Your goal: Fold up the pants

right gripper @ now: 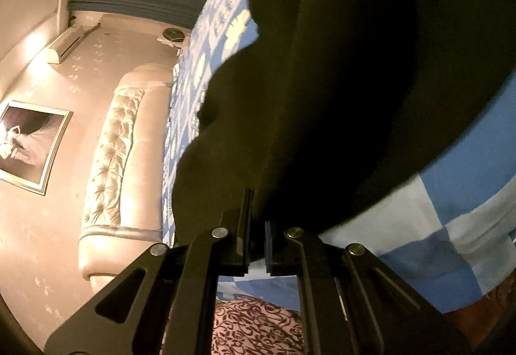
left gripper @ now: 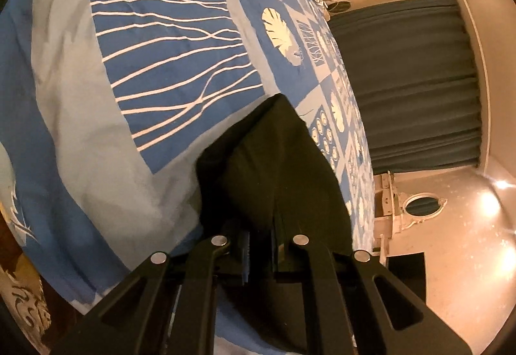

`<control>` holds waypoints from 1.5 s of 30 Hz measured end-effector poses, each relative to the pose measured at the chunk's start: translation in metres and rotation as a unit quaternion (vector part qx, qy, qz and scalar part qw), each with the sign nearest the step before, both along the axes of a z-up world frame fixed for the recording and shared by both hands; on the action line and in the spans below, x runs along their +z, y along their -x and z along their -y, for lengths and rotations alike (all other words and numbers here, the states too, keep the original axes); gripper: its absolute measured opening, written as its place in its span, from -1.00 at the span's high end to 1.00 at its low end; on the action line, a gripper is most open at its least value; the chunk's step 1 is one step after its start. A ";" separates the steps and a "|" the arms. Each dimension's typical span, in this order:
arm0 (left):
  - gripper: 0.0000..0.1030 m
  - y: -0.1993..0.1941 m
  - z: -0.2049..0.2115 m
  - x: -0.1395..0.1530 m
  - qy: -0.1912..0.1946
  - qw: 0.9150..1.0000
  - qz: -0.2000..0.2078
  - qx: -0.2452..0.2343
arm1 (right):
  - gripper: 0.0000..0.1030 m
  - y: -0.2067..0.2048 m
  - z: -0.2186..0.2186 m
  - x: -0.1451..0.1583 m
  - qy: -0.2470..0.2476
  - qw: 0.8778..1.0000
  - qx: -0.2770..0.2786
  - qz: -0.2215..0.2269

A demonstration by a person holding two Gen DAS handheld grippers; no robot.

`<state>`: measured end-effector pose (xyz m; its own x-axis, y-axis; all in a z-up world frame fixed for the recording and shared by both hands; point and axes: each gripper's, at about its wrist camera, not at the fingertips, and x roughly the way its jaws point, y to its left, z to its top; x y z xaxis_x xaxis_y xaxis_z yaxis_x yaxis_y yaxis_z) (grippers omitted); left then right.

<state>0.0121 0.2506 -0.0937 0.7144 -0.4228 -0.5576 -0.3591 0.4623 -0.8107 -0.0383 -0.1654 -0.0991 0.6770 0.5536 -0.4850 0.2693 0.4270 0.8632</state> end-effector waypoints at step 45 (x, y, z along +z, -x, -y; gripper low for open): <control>-0.67 -0.032 0.250 0.060 -0.154 0.965 0.037 -0.210 | -0.21 -0.090 0.391 -0.002 0.034 0.972 -0.231 0.023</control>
<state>0.0442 0.0005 -0.0335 0.5588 -0.5063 -0.6569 -0.0335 0.7776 -0.6278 0.0518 -0.5566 -0.1007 0.8680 0.1526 -0.4725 0.4073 0.3256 0.8533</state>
